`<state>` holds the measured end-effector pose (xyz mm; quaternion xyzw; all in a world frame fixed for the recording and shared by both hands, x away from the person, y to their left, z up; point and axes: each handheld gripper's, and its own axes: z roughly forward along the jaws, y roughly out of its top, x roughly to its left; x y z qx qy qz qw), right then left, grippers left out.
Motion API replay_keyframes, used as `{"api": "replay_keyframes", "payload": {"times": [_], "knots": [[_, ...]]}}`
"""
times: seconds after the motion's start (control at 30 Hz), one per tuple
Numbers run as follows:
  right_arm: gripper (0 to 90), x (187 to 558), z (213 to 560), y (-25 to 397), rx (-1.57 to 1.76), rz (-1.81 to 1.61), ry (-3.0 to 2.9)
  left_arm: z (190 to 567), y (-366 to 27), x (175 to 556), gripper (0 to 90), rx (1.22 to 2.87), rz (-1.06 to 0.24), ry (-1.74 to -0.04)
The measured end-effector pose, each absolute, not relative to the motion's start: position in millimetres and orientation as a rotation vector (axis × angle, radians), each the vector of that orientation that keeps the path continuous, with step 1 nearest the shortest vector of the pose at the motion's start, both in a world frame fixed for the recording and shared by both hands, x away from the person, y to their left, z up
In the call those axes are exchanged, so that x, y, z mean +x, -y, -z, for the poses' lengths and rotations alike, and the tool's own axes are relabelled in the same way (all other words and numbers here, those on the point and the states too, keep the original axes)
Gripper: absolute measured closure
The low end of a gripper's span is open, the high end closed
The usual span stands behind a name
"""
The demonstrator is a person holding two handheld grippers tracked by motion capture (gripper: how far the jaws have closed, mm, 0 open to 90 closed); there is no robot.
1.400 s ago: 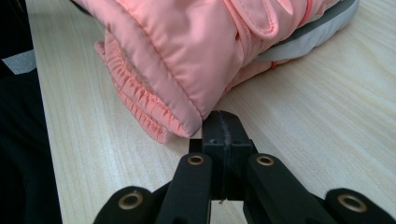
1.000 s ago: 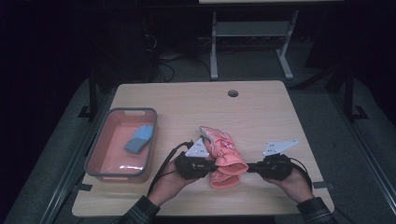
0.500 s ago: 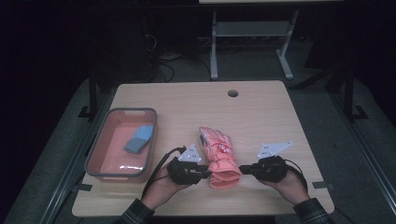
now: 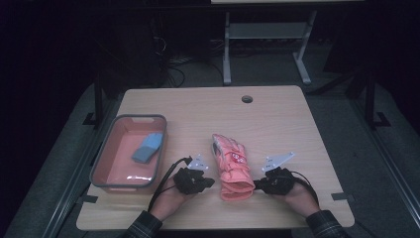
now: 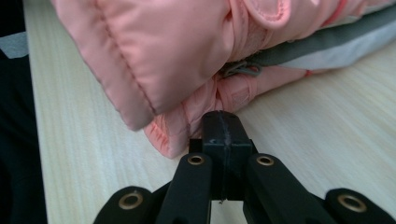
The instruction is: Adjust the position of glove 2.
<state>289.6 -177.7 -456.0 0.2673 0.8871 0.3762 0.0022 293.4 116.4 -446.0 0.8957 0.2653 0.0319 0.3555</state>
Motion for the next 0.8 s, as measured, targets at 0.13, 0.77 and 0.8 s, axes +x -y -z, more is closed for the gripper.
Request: {"api": "replay_keyframes", "payload": {"times": [0.13,0.77,0.8], "knots": [[89.9,288,457,172,0.812,-1.196,-2.800,449,-113,299,88.1,2.318,-0.084,-0.681],[89.9,289,444,143,0.748,-1.293,-2.791,432,-142,311,73.5,2.256,-0.150,-0.801],[89.9,291,440,147,0.757,-1.304,-2.766,432,-142,311,70.8,2.256,-0.150,-0.801]]}}
